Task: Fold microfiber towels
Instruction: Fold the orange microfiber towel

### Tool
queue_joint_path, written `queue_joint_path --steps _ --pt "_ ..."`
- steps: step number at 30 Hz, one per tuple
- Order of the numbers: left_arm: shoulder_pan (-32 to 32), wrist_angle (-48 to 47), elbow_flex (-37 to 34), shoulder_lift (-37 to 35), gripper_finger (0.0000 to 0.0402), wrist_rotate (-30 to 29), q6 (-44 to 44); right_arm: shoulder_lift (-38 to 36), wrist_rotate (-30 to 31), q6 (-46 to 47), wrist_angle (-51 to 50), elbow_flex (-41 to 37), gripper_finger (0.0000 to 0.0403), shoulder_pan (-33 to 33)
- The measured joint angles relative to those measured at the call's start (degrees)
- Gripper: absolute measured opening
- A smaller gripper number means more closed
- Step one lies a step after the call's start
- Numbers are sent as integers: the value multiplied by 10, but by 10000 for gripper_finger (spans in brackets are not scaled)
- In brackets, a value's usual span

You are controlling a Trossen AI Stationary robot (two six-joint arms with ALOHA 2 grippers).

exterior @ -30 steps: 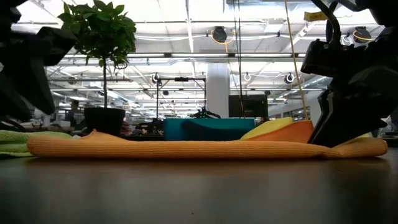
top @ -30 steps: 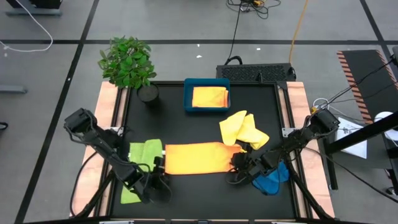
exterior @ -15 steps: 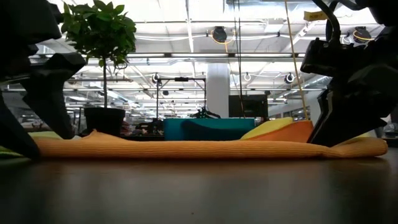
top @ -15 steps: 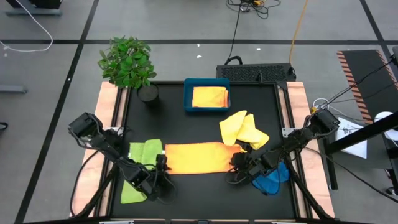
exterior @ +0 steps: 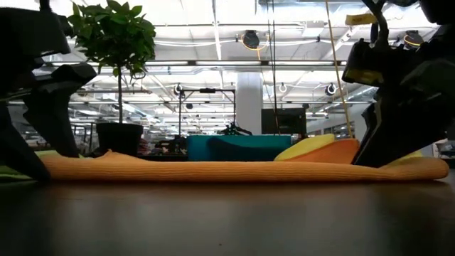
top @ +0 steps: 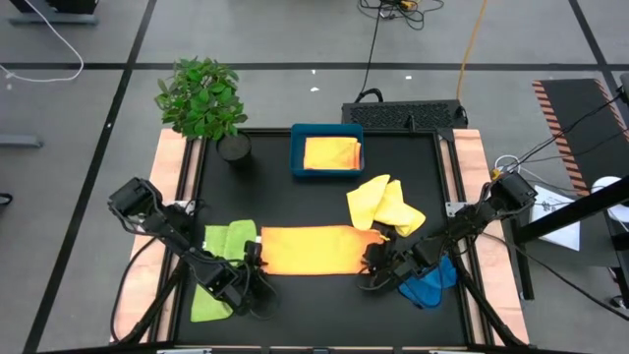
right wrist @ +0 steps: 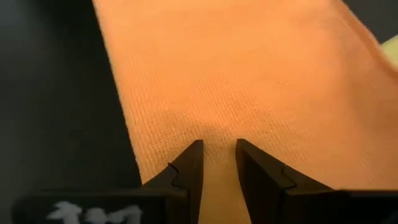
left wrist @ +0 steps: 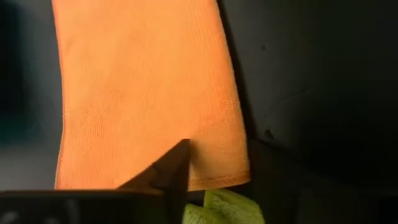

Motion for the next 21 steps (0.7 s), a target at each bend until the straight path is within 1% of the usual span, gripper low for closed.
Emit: queue_joint_path --steps 3,6,7,8,11,15,18,21 --pt "0 -2 0 0 95 1 11 -1 -29 13 39 0 89 0" --pt "0 1 -1 0 32 17 13 -1 -59 -3 129 0 89 3" --pt "0 6 -1 0 17 24 7 -1 -65 -18 163 0 89 5" --pt "1 16 0 0 11 30 -3 -1 -71 -37 201 0 89 8" --pt "0 46 14 1 13 46 -21 -1 -72 -113 317 0 89 15" --pt "-2 51 49 1 6 56 -12 1 -72 -242 449 1 89 23" --pt "-2 53 80 1 7 56 10 11 -72 -296 492 5 89 23" --pt "0 51 105 1 7 56 33 38 -81 -303 500 31 89 22"
